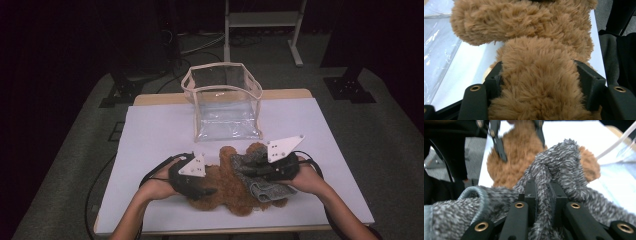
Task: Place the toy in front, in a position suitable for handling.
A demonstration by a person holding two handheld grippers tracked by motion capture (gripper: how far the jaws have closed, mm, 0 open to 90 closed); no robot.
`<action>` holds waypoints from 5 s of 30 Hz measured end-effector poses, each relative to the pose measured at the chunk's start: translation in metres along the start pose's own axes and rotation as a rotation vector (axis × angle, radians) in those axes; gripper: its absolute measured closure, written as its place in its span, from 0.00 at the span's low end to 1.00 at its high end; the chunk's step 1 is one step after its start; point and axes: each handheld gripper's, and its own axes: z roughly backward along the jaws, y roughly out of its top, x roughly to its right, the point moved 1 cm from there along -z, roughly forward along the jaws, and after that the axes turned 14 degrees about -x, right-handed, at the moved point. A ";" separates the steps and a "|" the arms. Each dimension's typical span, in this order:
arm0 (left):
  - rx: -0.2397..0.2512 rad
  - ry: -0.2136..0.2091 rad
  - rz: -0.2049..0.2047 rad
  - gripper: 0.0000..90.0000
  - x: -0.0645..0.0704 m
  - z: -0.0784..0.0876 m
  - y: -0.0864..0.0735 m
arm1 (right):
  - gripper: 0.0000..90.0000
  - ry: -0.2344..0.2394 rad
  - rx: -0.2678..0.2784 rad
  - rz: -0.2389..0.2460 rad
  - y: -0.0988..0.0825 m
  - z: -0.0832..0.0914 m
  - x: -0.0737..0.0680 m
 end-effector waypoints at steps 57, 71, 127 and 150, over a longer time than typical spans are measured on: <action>0.005 -0.025 0.009 0.36 -0.004 -0.010 0.007 | 0.87 -0.050 0.076 -0.352 -0.138 0.036 0.001; 0.005 -0.019 0.020 0.36 -0.007 -0.002 -0.002 | 0.87 -0.044 0.073 -0.296 -0.129 0.035 -0.002; -0.011 0.002 -0.049 0.37 0.006 -0.014 0.014 | 0.87 -0.018 -0.040 0.015 0.018 0.003 0.026; 0.001 -0.107 0.017 0.36 0.000 -0.021 0.065 | 0.88 -0.017 0.050 -0.048 -0.029 0.019 -0.015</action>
